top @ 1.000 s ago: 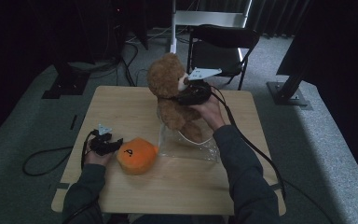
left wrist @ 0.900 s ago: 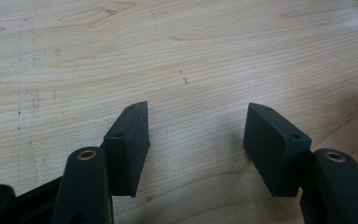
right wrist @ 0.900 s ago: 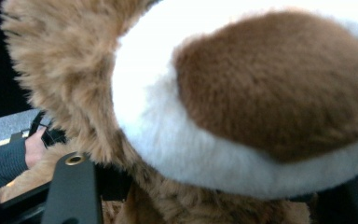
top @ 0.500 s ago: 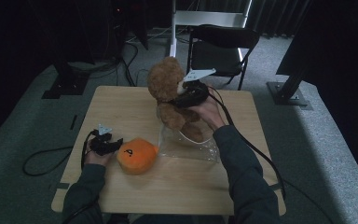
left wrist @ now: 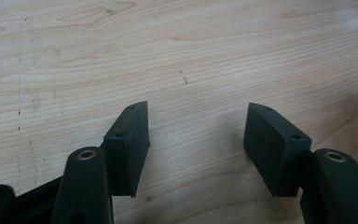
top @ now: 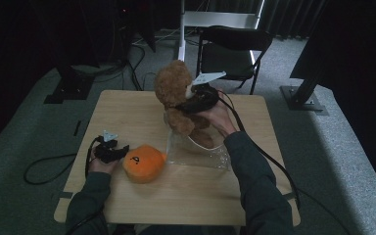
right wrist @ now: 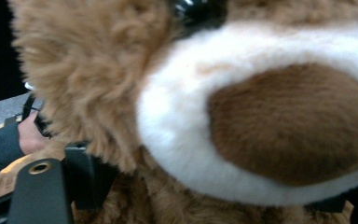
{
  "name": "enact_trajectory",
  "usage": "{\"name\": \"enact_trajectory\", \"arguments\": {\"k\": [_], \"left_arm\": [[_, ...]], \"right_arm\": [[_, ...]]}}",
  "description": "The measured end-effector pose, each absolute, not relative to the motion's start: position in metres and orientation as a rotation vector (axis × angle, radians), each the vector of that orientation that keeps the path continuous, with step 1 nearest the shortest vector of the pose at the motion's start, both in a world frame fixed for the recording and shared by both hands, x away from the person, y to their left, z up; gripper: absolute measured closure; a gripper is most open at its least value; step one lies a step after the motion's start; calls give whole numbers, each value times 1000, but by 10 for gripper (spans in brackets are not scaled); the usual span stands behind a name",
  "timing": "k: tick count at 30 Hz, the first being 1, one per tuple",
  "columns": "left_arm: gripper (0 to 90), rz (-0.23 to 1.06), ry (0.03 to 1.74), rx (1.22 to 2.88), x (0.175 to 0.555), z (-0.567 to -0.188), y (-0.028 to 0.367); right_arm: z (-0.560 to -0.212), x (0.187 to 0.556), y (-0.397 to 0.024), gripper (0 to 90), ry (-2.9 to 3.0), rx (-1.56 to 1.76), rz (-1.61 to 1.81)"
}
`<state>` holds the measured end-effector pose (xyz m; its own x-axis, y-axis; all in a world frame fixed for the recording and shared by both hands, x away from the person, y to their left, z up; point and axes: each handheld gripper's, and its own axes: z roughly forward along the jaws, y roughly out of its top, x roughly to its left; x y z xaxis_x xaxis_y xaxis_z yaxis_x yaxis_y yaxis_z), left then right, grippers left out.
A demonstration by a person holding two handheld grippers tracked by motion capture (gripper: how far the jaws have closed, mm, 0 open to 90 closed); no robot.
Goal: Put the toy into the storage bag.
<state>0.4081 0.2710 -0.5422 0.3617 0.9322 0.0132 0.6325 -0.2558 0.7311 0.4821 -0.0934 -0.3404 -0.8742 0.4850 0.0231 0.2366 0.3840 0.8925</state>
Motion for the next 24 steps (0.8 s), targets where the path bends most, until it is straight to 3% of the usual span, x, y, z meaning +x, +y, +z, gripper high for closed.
{"name": "enact_trajectory", "arguments": {"k": [9, 24], "left_arm": [[413, 603, 1352, 1987, 408, -542, 271], [413, 605, 1352, 1986, 408, -542, 271]], "right_arm": [[-341, 484, -94, 131, 2389, 654, 1477], [-342, 486, -93, 128, 2376, 675, 1465]]}}
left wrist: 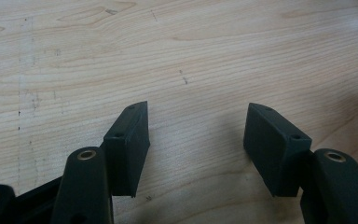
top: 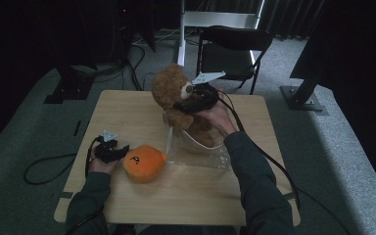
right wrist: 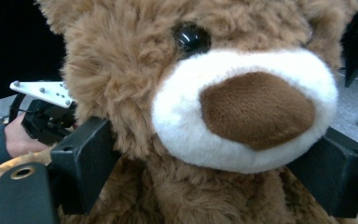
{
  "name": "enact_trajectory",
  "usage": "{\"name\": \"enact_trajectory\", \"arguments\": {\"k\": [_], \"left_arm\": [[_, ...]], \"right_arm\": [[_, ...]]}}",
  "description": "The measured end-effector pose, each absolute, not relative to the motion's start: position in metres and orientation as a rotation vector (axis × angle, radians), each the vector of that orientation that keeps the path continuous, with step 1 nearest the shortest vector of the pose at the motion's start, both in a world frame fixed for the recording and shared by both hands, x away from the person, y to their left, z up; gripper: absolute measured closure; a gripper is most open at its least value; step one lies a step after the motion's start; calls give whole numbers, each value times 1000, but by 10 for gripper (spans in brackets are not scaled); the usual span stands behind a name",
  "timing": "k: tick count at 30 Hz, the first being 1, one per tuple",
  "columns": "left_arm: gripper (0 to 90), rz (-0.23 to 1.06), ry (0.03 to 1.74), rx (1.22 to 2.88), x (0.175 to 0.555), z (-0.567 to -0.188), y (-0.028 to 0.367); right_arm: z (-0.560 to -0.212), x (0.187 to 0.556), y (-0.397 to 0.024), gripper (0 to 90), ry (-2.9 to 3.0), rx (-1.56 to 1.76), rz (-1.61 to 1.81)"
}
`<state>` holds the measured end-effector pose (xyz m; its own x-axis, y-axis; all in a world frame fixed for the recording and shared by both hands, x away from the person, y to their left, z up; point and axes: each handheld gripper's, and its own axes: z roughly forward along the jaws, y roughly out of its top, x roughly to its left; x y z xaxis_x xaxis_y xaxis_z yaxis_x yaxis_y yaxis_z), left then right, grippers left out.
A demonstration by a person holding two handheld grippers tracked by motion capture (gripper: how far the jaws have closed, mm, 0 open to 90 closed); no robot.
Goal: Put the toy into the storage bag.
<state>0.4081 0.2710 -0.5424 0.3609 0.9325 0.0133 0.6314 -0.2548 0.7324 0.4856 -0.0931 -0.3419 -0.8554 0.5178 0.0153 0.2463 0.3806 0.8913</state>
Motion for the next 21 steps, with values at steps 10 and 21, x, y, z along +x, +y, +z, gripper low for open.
{"name": "enact_trajectory", "arguments": {"k": [10, 21], "left_arm": [[413, 605, 1353, 1985, 408, -542, 271], [413, 606, 1353, 1985, 408, -542, 271]], "right_arm": [[-340, 486, -94, 126, 2362, 691, 1492], [-337, 486, -96, 130, 2315, 695, 1534]]}}
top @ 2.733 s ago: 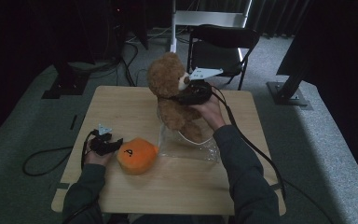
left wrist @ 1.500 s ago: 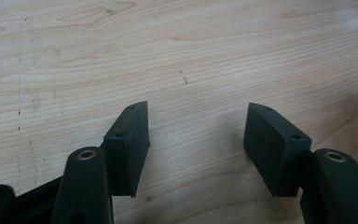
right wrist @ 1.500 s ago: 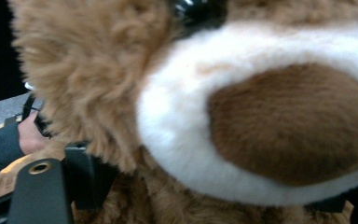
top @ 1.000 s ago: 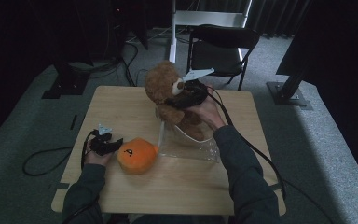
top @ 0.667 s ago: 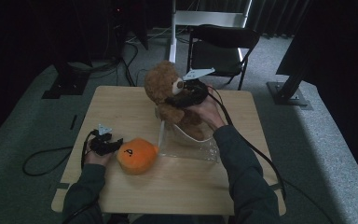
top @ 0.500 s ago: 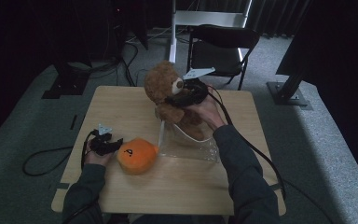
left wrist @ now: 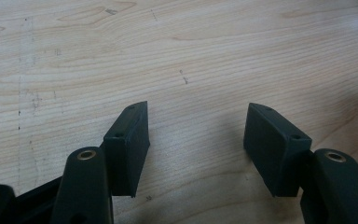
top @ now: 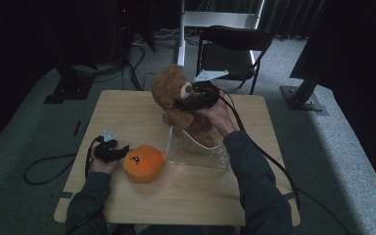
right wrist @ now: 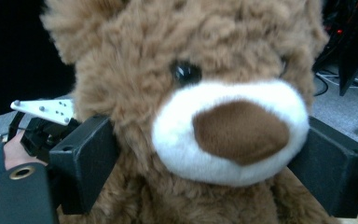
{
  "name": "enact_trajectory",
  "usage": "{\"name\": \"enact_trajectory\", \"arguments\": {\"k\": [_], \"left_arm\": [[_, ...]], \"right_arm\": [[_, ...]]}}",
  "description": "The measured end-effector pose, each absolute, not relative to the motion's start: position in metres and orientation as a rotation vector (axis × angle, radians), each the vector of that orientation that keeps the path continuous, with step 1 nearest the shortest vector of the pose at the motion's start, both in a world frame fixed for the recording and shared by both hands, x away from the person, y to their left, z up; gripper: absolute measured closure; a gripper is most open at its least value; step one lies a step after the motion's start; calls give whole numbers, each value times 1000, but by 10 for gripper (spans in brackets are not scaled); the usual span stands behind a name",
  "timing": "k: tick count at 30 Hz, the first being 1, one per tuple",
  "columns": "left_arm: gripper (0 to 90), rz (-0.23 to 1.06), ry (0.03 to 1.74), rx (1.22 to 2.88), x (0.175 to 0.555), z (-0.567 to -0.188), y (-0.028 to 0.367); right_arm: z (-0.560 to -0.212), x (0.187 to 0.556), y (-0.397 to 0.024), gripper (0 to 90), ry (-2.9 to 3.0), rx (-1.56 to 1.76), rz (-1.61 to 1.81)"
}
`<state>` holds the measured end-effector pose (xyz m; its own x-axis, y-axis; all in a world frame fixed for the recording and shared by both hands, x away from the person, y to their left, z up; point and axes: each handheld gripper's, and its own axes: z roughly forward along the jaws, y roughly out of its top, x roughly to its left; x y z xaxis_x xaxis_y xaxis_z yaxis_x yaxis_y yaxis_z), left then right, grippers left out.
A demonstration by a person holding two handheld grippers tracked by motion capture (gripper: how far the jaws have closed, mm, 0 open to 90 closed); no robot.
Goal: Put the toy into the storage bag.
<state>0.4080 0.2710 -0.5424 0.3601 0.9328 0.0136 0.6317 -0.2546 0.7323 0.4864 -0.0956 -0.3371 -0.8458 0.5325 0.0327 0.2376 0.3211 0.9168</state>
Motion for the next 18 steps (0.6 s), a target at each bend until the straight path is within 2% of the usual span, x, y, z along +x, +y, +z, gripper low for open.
{"name": "enact_trajectory", "arguments": {"k": [8, 18], "left_arm": [[412, 606, 1353, 1986, 408, -542, 271], [412, 606, 1354, 1985, 408, -542, 271]], "right_arm": [[-339, 485, -94, 164, 2339, 674, 1510], [-341, 483, -99, 302, 2370, 663, 1461]]}}
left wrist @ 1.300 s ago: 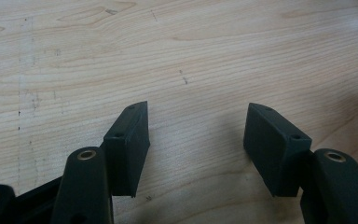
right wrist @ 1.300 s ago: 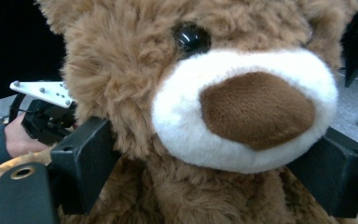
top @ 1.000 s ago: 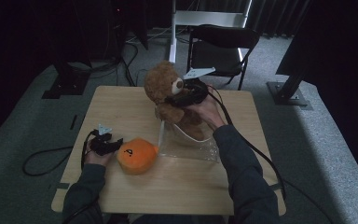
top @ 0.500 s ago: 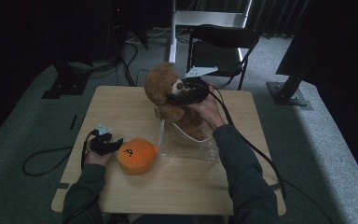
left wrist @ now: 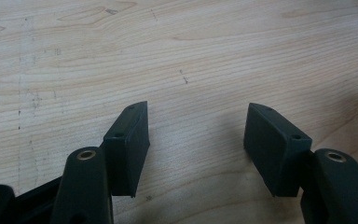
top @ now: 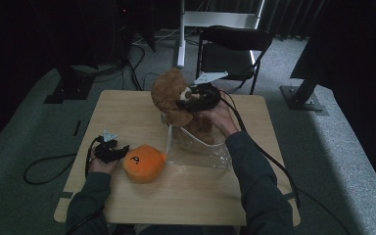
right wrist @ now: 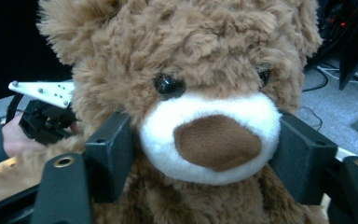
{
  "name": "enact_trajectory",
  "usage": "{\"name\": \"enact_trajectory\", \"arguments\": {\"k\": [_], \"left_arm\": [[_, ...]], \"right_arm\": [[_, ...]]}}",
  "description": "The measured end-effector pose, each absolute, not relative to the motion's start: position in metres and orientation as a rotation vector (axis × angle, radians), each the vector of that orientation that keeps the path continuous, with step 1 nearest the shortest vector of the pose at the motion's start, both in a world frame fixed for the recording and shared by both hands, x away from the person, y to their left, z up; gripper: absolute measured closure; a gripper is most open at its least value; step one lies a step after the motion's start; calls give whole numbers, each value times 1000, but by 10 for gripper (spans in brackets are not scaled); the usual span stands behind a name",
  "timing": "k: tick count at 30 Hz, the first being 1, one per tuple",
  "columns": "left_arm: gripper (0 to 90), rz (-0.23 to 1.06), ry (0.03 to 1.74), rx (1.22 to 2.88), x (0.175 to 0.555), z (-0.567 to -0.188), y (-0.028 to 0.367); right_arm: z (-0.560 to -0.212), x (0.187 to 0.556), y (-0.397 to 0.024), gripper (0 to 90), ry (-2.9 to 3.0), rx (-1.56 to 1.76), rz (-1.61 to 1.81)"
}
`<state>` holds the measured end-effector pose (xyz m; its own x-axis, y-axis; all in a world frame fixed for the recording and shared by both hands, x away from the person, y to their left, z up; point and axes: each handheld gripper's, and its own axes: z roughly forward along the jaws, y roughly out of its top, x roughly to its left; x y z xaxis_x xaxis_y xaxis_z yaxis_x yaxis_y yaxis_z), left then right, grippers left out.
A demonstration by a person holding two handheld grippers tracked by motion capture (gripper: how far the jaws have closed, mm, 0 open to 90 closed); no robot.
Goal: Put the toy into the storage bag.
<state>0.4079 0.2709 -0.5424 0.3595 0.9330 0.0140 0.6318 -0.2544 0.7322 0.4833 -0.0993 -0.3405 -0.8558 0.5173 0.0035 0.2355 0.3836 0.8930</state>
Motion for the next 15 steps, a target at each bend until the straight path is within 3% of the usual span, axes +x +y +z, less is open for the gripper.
{"name": "enact_trajectory", "arguments": {"k": [10, 15], "left_arm": [[412, 606, 1354, 1985, 408, -542, 271], [411, 606, 1354, 1985, 408, -542, 271]], "right_arm": [[-345, 482, -104, 326, 2412, 684, 1417], [-343, 483, -106, 276, 2398, 694, 1463]]}}
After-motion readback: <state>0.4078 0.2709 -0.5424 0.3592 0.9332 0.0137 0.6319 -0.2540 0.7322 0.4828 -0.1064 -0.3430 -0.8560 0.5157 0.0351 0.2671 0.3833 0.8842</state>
